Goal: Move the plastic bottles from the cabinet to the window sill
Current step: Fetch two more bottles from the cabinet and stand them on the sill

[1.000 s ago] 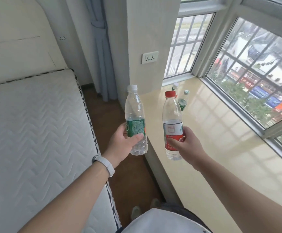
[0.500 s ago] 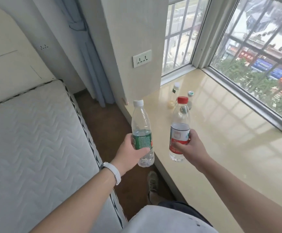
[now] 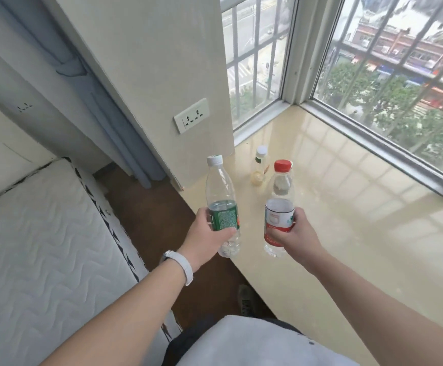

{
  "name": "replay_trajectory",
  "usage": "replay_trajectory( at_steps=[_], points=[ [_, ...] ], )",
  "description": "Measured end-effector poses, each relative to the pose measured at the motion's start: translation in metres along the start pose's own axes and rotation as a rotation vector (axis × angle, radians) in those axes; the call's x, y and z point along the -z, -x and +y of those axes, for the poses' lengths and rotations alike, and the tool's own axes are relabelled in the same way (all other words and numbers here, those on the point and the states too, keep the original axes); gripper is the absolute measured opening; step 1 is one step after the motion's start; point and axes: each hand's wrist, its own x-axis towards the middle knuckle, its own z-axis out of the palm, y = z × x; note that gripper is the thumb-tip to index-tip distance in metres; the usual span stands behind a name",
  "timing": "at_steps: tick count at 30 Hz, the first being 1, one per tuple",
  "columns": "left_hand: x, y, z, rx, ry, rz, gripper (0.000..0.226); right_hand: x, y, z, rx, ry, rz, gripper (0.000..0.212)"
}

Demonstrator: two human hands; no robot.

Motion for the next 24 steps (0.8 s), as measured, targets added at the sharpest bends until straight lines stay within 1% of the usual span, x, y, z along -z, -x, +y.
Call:
replay_trajectory(
  at_steps=[6,9,13,17,21,24],
  points=[
    [-0.018,-0.027,0.031,-0.052,-0.063,-0.11,0.055,0.025,-0.005,0.0,-0.022,-0.076,0.115,0.05],
    [-0.032,-0.04,0.037,-0.075,-0.107,-0.207,0.055,0.035,0.001,0.011,-0.054,-0.156,0.18,0.048],
    [-0.057,-0.058,0.04,-0.109,-0.156,-0.341,0.065,0.043,0.015,0.033,-0.164,-0.166,0.293,0.053],
    [-0.089,-0.08,0.042,-0.116,-0.213,-0.49,0.061,0.05,0.028,0.058,-0.27,-0.184,0.413,0.054],
    [-0.122,-0.101,0.042,-0.133,-0.275,-0.641,0.071,0.054,0.039,0.08,-0.378,-0.213,0.538,0.056],
    [-0.147,-0.117,0.034,-0.145,-0.284,-0.698,0.075,0.053,0.039,0.098,-0.435,-0.241,0.615,0.053]
  ],
)
